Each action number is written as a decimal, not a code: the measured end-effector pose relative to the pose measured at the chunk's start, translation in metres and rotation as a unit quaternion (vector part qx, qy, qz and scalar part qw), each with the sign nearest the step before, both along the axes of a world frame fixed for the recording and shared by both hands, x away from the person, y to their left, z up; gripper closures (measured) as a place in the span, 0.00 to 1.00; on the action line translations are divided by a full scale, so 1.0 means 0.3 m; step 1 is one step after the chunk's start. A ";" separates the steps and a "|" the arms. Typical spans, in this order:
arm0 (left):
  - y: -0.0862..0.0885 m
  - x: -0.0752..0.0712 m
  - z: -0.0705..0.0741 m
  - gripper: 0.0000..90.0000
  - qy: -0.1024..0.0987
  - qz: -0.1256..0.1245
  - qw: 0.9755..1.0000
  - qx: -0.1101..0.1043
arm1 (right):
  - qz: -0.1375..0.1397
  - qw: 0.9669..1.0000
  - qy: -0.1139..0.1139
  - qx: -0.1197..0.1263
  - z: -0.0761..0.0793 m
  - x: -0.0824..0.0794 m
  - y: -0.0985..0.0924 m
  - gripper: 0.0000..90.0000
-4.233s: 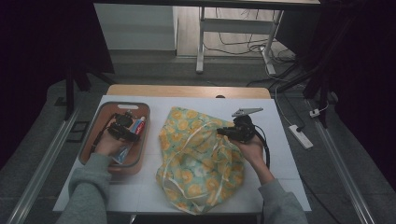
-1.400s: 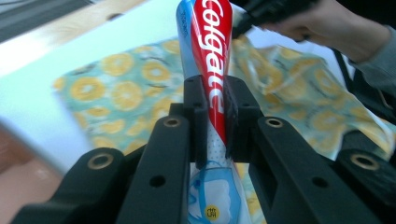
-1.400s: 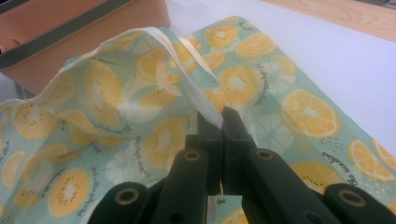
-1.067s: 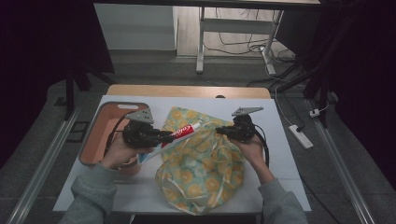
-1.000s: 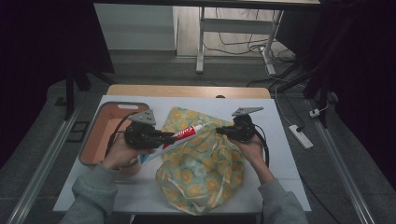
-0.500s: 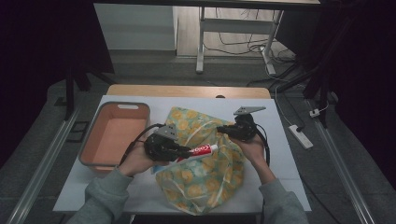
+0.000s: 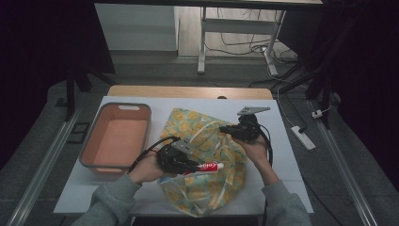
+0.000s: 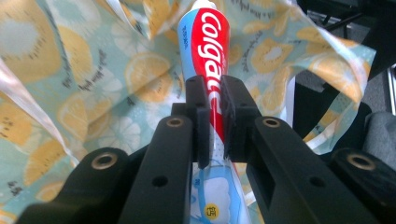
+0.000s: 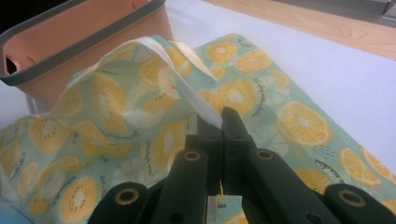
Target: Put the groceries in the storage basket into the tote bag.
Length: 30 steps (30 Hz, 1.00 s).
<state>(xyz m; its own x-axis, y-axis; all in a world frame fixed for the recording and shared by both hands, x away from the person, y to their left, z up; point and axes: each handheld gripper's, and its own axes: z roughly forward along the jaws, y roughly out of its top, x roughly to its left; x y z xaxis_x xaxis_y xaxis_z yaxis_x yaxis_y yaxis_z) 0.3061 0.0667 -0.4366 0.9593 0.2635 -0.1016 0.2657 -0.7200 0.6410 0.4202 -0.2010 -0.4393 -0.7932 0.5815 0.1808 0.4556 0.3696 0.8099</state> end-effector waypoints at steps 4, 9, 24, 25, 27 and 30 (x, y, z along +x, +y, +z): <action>-0.001 -0.002 -0.008 0.91 -0.001 0.003 1.000 0.012 | 0.001 1.000 0.001 0.005 0.004 0.001 -0.004 0.99; -0.007 0.001 -0.018 0.92 0.001 0.007 1.000 0.022 | 0.002 1.000 -0.001 0.008 0.010 -0.005 -0.002 0.99; -0.179 0.065 -0.010 0.92 -0.013 -0.002 0.999 0.039 | 0.025 0.999 0.001 0.043 0.043 -0.038 0.023 0.99; -0.192 0.074 -0.012 0.92 -0.012 -0.004 0.999 0.037 | 0.027 0.999 0.000 0.044 0.044 -0.039 0.024 0.99; -0.215 0.088 -0.024 0.92 -0.013 -0.006 0.999 0.035 | 0.027 0.999 -0.001 0.046 0.048 -0.041 0.023 0.99; -0.243 0.107 -0.053 0.92 -0.027 -0.009 0.999 0.033 | 0.026 0.998 0.000 0.050 0.053 -0.044 0.017 0.99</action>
